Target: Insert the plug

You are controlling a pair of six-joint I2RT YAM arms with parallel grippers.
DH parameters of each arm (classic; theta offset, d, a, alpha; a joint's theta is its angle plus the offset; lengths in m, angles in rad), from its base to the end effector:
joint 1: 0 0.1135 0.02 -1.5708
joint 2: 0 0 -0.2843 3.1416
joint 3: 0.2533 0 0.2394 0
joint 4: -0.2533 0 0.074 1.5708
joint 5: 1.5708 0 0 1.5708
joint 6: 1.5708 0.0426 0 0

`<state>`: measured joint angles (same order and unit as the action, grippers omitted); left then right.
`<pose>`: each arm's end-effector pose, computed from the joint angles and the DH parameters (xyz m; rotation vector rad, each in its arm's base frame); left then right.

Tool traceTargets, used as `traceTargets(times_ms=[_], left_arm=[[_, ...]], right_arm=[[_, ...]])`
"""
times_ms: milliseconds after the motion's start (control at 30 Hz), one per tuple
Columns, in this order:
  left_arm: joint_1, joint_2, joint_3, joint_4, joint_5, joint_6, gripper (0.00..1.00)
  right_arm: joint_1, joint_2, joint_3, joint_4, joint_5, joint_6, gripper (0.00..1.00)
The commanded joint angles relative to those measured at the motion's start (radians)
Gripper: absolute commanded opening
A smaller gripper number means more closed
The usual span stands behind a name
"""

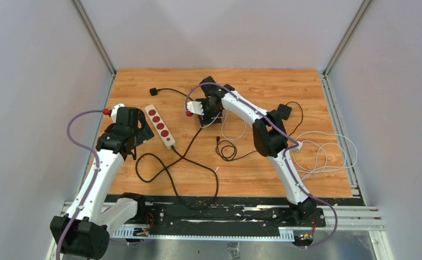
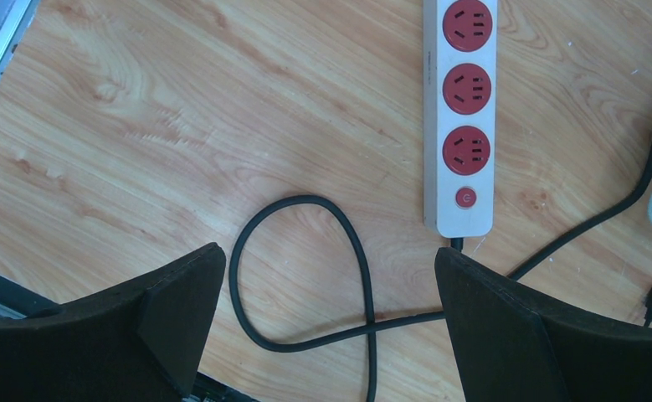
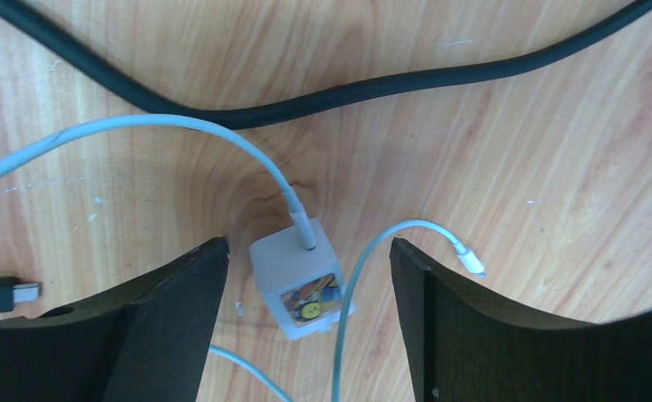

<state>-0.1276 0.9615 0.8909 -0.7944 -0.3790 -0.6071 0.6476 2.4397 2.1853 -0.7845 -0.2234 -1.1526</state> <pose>0.1670 -0.0055 0.3037 -0.7202 2.2462 0.1099 0.4211 0.3303 0.1972 -2.0630 1.5365 0.1043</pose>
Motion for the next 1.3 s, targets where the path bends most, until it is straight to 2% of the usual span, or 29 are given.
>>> traceTargets(times_ms=[0, 200, 500, 600, 733, 833, 933, 1067, 1167, 1267], left_arm=[[0.003, 0.012, -0.001, 0.008, 0.021, 0.014, 1.0], [0.003, 0.028, 0.002, 0.007, 0.024, 0.015, 1.0], [0.003, 0.056, 0.008, 0.008, 0.033, 0.02, 1.0], [0.003, 0.065, 0.011, 0.009, 0.053, 0.027, 1.0], [0.003, 0.065, 0.014, 0.012, 0.074, 0.039, 1.0], [0.003, 0.059, 0.012, 0.028, 0.123, 0.061, 1.0], [0.003, 0.044, 0.008, 0.071, 0.234, 0.099, 1.0], [0.003, -0.003, 0.01, 0.201, 0.486, 0.154, 1.0], [0.0, -0.043, -0.006, 0.396, 0.723, 0.159, 1.0], [-0.02, -0.069, -0.038, 0.608, 0.923, 0.172, 1.0]], right_arm=[[-0.029, 0.039, 0.028, 0.006, -0.008, -0.002, 0.75], [-0.051, 0.025, 0.023, -0.05, -0.013, -0.014, 0.74], [-0.057, 0.04, 0.019, -0.074, -0.085, -0.004, 0.66], [-0.058, 0.044, 0.025, -0.091, -0.112, 0.003, 0.54], [-0.063, 0.033, 0.02, -0.113, -0.182, 0.014, 0.29], [-0.067, 0.012, 0.002, -0.115, -0.25, 0.016, 0.18], [-0.067, -0.022, 0.001, -0.118, -0.295, 0.049, 0.07], [-0.07, -0.146, -0.036, -0.115, -0.415, 0.158, 0.01], [-0.087, -0.265, -0.108, -0.079, -0.584, 0.311, 0.0], [-0.118, -0.379, -0.215, -0.032, -0.828, 0.455, 0.0]])
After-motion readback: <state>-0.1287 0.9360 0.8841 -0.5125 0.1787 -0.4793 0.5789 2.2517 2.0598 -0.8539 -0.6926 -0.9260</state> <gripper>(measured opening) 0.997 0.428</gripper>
